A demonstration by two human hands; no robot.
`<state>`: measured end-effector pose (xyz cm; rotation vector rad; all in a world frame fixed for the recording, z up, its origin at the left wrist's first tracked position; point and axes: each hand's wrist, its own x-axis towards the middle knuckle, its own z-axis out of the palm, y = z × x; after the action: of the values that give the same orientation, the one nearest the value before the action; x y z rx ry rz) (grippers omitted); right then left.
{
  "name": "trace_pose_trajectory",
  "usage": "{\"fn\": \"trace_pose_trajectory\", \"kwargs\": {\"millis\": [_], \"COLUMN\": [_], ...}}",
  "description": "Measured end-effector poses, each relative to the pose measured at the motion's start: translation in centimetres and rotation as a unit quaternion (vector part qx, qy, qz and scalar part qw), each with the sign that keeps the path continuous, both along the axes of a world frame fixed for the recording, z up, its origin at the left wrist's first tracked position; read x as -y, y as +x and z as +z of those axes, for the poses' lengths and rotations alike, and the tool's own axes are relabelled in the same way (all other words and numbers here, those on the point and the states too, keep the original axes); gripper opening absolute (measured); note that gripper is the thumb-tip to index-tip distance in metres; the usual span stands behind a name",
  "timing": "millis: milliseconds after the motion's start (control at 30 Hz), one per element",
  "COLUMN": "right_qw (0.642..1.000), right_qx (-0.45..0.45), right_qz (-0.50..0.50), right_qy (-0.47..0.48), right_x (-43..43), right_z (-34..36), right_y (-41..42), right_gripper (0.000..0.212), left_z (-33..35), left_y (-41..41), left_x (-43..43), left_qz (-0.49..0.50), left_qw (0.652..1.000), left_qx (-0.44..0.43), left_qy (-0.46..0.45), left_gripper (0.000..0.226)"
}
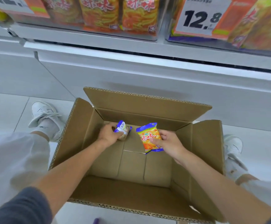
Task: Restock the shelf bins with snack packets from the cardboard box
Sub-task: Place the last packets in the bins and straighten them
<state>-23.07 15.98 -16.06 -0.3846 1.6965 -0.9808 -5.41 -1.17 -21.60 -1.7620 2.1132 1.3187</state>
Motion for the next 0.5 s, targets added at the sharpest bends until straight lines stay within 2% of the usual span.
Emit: {"fn": "trace_pose_trajectory", "kwargs": {"millis": [100, 233, 333, 400, 500], "right_qw": [0.998, 0.976, 0.970, 0.970, 0.972], "right_qx": [-0.051, -0.194, -0.208, -0.181, -0.119], "right_qz": [-0.008, -0.020, 0.005, -0.017, -0.047], "right_qy": [-0.029, -0.093, -0.129, -0.161, -0.199], "right_x": [-0.2, -0.3, -0.5, -0.6, -0.6], "right_z": [1.4, 4.8, 7.6, 10.2, 14.4], "right_y": [0.4, 1.8, 2.4, 2.2, 1.7], "right_gripper": [0.028, 0.033, 0.038, 0.037, 0.028], "left_z": [3.1, 9.3, 14.8, 17.5, 21.2], "left_y": [0.2, 0.2, -0.1, 0.1, 0.1], "left_x": [-1.0, -3.6, -5.5, -6.2, -6.7], "left_qz": [0.080, 0.113, 0.131, 0.114, 0.051], "left_qw": [0.987, 0.960, 0.900, 0.899, 0.930], "left_qx": [-0.098, -0.193, -0.307, -0.341, -0.339], "left_qy": [0.099, 0.168, 0.279, 0.252, 0.135], "left_gripper": [0.037, 0.030, 0.028, 0.023, 0.029]}}
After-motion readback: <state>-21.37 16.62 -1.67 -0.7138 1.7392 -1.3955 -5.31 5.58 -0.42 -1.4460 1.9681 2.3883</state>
